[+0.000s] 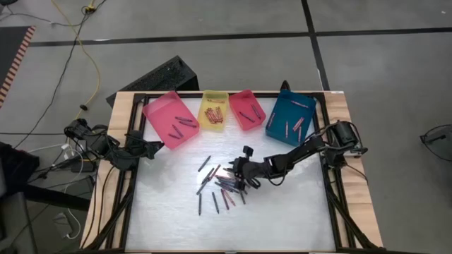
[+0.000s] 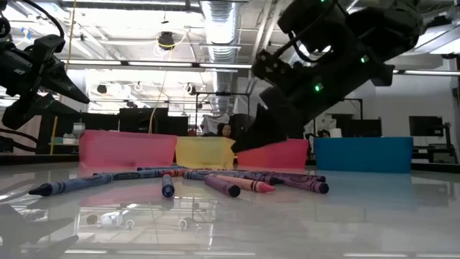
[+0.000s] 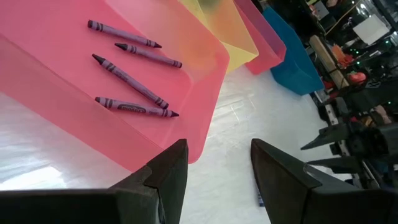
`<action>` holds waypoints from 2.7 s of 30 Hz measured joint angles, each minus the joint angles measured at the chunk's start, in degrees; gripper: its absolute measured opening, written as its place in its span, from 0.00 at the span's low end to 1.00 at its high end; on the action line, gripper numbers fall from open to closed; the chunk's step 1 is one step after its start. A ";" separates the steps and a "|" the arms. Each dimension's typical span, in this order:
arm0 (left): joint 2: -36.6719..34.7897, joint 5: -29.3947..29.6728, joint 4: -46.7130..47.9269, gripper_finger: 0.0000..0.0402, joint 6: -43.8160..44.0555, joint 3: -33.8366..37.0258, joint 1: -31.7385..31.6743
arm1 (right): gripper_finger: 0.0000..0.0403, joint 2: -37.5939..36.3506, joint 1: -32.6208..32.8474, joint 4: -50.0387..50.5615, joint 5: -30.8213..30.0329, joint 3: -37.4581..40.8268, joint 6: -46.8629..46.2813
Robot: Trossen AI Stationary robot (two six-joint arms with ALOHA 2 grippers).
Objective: Sort crayons
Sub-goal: Put the red crayon into the yellow bin
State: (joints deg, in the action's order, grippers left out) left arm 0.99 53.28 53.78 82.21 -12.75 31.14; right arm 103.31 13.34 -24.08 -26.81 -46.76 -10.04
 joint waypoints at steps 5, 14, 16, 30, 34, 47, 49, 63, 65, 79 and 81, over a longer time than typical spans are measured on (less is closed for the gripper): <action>0.01 0.01 -0.02 0.41 0.00 0.00 0.00 | 0.27 3.85 1.21 -2.65 1.16 -0.02 -1.52; 0.00 0.00 -0.02 0.41 -0.09 0.00 0.00 | 0.27 5.42 0.94 -3.19 1.05 0.00 -3.65; 0.00 0.00 -0.02 0.41 -0.09 0.00 0.00 | 0.27 5.42 0.68 -2.90 1.05 0.00 -3.66; 0.00 1.15 0.03 0.41 -0.96 0.00 0.00 | 0.08 5.59 0.29 2.04 0.45 -0.15 -5.51; 0.00 1.48 0.05 0.41 -0.55 -0.02 0.00 | 0.02 5.61 0.29 2.19 0.44 -0.11 -5.50; 0.00 1.44 0.03 0.41 -0.57 -0.02 0.00 | 0.02 5.15 0.25 0.84 0.17 0.02 -5.47; 0.00 1.44 0.02 0.41 -0.58 0.00 0.00 | 0.02 5.13 0.04 0.24 0.15 0.04 -5.47; 0.00 1.38 -0.02 0.41 -0.56 0.00 0.00 | 0.02 4.87 -3.29 -1.49 -0.20 -2.85 -2.71; 0.00 1.37 -0.02 0.41 -0.54 0.00 0.00 | 0.02 4.87 -4.03 -1.47 -0.12 -3.96 -1.59; 0.00 1.22 -0.13 0.41 -0.91 0.00 0.00 | 0.02 4.83 -11.32 -1.57 0.00 -16.25 9.19; 0.00 1.18 -0.15 0.41 -1.18 0.02 0.00 | 0.02 4.74 -12.83 -1.65 -0.02 -18.88 11.72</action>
State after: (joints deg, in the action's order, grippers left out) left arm 0.99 54.46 53.63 81.03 -12.73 31.14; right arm 108.05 0.51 -25.72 -26.83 -65.64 1.68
